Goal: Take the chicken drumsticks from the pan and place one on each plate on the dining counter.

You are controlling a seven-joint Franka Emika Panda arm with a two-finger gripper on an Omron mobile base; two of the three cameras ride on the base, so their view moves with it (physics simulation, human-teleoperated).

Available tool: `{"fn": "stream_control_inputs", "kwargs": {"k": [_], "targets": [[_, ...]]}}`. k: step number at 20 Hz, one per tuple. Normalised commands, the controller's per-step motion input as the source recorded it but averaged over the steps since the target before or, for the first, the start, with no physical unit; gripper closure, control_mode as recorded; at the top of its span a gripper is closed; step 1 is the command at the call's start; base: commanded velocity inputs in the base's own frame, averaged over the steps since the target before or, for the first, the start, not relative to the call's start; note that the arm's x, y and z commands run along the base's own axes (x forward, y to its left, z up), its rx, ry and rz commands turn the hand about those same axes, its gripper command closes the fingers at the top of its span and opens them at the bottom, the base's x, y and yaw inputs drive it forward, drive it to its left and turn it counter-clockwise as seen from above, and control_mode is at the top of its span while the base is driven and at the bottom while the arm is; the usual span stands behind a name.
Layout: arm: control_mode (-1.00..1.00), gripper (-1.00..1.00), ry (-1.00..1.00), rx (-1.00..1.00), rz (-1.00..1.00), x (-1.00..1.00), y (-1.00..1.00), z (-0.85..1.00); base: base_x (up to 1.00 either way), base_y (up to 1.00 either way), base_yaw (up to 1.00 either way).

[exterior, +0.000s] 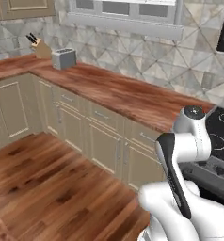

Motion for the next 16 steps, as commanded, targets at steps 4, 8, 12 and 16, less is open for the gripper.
{"fn": "stream_control_inputs", "kwargs": {"k": [4, 8, 12, 16], "targets": [[1.00, 1.00, 0.00, 0.00, 0.00, 0.00, 0.00, 0.00, -0.10, 0.00, 1.00], [1.00, 1.00, 0.00, 0.00, 0.00, 0.00, 0.00, 0.00, -0.07, 0.00, 1.00], [1.00, 1.00, 0.00, 0.00, 0.00, 0.00, 0.00, 0.00, 0.02, 0.00, 1.00], [1.00, 1.00, 0.00, 0.00, 0.00, 0.00, 0.00, 0.00, 0.34, -0.06, 0.92]]}}
